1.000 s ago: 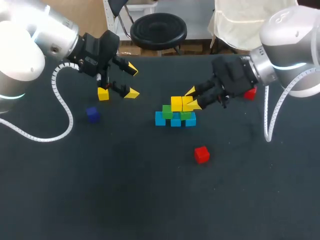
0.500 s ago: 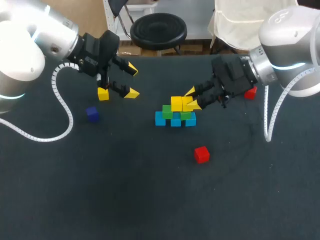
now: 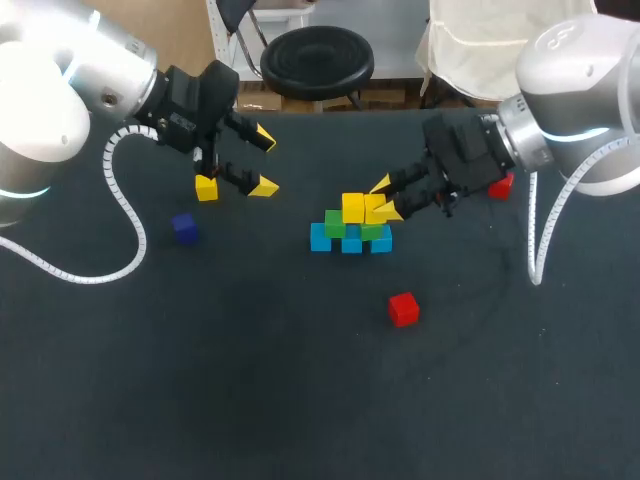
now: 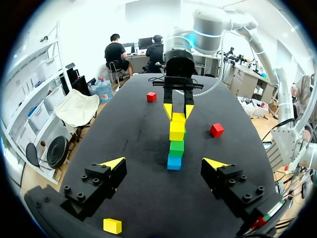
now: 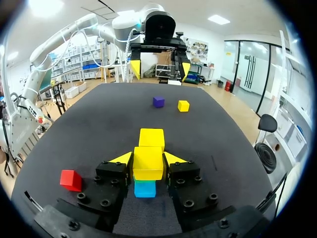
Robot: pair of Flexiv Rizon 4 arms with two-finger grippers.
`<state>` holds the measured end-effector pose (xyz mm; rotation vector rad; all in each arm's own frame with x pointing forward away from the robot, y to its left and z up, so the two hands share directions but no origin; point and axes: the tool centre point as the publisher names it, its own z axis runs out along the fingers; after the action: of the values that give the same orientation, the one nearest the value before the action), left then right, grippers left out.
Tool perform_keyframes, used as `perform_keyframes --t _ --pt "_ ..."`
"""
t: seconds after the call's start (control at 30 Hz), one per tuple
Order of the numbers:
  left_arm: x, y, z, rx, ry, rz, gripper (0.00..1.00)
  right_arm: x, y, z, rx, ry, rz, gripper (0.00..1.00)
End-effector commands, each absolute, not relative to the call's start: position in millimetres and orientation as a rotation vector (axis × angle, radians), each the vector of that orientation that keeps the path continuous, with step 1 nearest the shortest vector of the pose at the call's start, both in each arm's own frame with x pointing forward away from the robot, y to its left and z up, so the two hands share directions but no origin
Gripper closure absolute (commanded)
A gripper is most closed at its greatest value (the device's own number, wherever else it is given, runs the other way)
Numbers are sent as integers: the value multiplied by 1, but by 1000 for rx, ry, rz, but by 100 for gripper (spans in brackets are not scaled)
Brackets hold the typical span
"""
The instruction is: Place the blue cubes, place green cubes on the blue cubes, place the yellow cubes on the green cubes, then place the red cubes on the yellow cubes, and place purple cube on the red cubes.
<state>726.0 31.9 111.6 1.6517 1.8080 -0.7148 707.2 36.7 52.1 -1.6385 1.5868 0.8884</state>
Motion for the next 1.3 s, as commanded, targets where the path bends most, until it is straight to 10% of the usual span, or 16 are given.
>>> perform_keyframes --t 0.03,0.13,0.2,1.3 --pt "727 32 111 1654 1809 -715 0 708 37 50 -1633 1588 887 90" --pt "727 32 111 1654 1809 -715 0 707 37 50 -1630 1588 886 51" --pt "727 32 111 1654 1809 -715 0 706 36 51 -1626 1586 887 0" --pt "727 32 111 1654 1809 -715 0 675 -2 94 -1542 1519 854 0"
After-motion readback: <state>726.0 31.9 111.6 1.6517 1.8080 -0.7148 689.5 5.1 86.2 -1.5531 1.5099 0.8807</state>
